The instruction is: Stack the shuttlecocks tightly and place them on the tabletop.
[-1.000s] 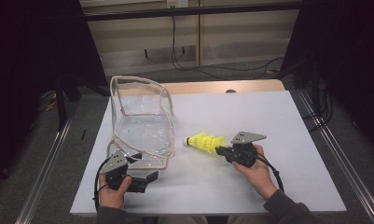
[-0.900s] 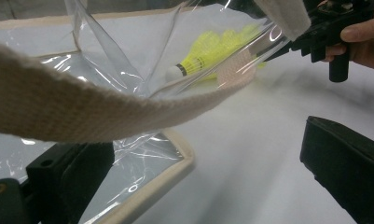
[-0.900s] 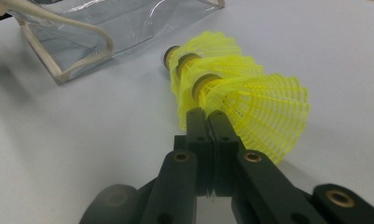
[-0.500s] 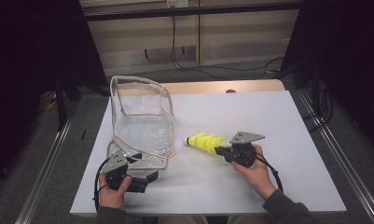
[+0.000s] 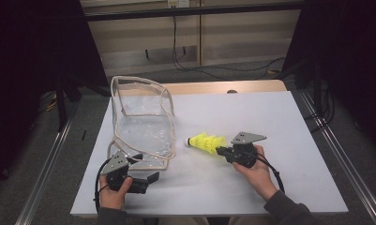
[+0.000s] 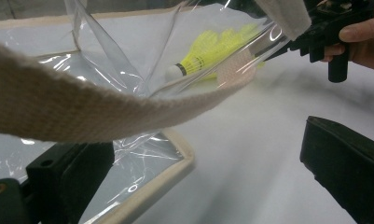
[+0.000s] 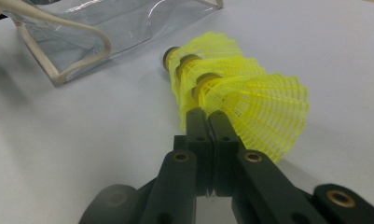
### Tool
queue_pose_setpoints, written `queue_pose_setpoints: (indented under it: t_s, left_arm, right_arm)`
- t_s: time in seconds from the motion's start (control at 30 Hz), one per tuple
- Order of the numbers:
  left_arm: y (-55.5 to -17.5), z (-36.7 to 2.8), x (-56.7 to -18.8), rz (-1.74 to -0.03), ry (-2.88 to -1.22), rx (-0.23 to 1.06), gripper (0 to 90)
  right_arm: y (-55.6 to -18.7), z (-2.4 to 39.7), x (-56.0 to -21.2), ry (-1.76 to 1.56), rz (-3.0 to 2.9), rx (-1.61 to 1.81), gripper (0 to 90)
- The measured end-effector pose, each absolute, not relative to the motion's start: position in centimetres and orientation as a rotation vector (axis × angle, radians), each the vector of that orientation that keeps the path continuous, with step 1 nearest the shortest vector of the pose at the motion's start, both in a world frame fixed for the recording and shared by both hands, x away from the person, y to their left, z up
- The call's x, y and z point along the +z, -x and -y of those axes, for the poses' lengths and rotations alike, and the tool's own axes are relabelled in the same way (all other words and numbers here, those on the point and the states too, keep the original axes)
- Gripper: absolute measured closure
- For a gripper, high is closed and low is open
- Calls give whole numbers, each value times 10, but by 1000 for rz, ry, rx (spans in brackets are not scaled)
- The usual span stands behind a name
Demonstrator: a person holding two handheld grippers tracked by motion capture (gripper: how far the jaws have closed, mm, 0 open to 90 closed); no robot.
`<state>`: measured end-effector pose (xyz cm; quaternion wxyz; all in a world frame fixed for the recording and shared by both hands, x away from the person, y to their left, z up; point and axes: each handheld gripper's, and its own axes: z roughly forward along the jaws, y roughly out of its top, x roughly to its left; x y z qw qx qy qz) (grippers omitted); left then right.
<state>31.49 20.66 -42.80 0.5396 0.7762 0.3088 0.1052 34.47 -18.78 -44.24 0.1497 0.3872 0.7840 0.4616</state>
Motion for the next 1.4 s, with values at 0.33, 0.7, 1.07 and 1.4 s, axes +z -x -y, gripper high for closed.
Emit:
queue_pose_setpoints:
  t_s: [0.33,0.7,1.07,1.4]
  left_arm:
    - [-315,-206,-428,-735,-1845,249,29]
    - [-315,-207,-428,-734,-1846,250,28]
    - [-315,-207,-428,-731,-1845,250,28]
    - [-314,-207,-428,-732,-1844,247,29]
  right_arm:
    - [-344,184,-444,-1110,-2279,1319,882]
    - [-344,181,-447,-1101,-2302,1311,870]
    - [-344,180,-449,-1106,-2312,1303,861]
    - [-347,178,-449,-1102,-2311,1304,855]
